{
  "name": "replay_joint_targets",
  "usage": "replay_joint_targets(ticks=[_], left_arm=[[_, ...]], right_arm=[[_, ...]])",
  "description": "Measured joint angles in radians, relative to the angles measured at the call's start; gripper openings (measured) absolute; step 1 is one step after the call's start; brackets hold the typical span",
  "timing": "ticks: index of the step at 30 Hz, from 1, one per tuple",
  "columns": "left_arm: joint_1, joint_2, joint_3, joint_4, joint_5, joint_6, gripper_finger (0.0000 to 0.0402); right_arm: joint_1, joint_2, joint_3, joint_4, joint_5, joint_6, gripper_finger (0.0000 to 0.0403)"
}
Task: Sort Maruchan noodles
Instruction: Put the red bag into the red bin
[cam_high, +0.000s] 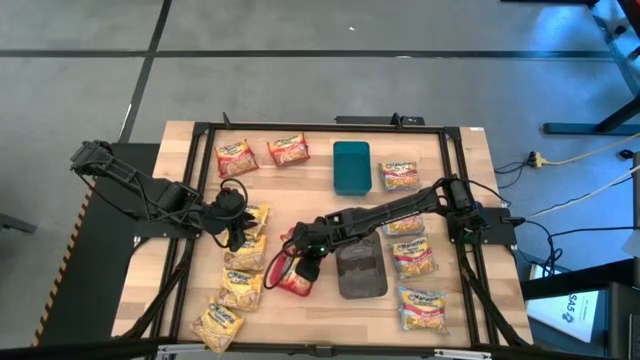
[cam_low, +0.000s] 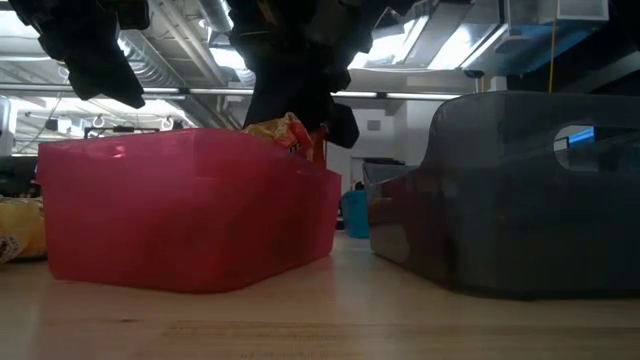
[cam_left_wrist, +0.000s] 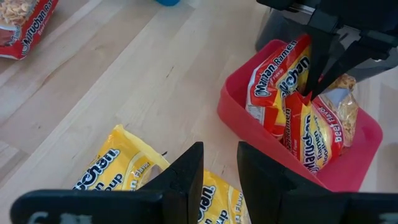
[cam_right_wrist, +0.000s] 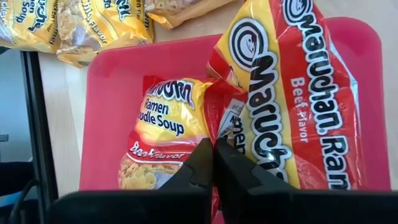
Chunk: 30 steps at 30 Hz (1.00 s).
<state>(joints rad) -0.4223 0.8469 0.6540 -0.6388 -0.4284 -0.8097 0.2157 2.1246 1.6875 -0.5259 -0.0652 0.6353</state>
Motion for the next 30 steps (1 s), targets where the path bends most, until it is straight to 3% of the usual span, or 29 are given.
replay_joint_targets(ticks=[19, 30], left_arm=[[0.0, 0.0, 0.0, -0.005, 0.0, 0.0, 0.0092], [0.0, 0.0, 0.0, -0.006, 0.0, 0.0, 0.0092]], right_arm=[[0.0, -0.031, 0.0, 0.0, 0.053, -0.012, 0.0014], [0.0, -0.095, 0.0, 0.003, 0.137, -0.039, 0.0002]])
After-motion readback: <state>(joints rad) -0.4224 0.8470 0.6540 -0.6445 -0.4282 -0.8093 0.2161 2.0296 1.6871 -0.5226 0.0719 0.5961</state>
